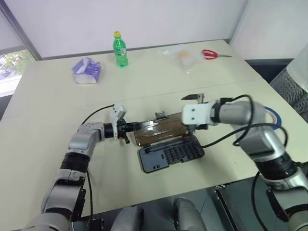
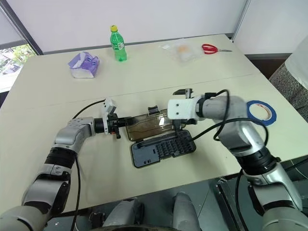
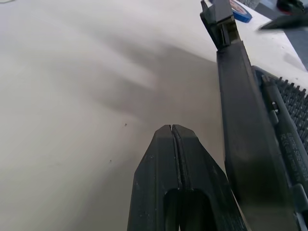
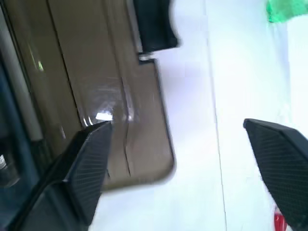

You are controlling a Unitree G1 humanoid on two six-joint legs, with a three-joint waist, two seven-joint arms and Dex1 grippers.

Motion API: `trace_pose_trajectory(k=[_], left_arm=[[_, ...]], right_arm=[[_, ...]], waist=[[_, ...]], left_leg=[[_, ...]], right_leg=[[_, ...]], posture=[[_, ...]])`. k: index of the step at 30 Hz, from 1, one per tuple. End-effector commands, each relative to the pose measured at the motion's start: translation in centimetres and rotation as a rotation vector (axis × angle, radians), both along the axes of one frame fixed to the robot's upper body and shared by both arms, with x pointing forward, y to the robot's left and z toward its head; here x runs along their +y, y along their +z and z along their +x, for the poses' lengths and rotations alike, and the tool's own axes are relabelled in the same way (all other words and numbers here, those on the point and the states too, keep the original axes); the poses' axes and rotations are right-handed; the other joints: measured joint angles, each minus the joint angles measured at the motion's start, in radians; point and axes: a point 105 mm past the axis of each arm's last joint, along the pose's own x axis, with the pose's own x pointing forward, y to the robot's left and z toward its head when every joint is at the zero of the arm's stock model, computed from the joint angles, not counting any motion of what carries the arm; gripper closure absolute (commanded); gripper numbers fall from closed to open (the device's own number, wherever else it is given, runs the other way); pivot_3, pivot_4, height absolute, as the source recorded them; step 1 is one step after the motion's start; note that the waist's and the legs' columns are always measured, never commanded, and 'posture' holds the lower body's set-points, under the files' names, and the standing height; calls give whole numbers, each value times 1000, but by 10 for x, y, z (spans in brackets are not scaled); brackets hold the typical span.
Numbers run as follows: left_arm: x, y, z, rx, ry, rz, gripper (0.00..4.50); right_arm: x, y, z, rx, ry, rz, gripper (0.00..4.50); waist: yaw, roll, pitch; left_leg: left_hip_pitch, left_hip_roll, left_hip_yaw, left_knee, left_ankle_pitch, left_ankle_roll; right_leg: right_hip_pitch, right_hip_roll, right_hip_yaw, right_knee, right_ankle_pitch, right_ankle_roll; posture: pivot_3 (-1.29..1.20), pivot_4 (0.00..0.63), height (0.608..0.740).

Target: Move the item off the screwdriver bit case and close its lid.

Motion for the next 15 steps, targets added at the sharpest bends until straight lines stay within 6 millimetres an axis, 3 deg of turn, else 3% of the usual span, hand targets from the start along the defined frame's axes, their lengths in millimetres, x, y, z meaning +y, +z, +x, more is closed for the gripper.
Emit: trace_pose_trajectory(k=[1,6,15], left_arm=[[-9,30,-2,-69,-66,-71,4500],[-18,45,-27,-48,-244,-90,4500],[-7,28,-74,65,-505,84,4500]], right_arm=[[-1,38,-12,-36,-25,141,277],[-17,41,-9,-50,-103,145,277],[-21,43,-10,-41,-124,194,277]], waist=[[0,0,0],[0,0,0],[-2,1,1]], left_leg=[[0,0,0,0,0,0],[-1,0,0,0,0,0],[-1,0,0,0,0,0]], right_leg=[[0,0,0,0,0,0],[-1,0,0,0,0,0],[-1,0,0,0,0,0]], posture=[[0,150,740],[0,150,740],[0,150,740]])
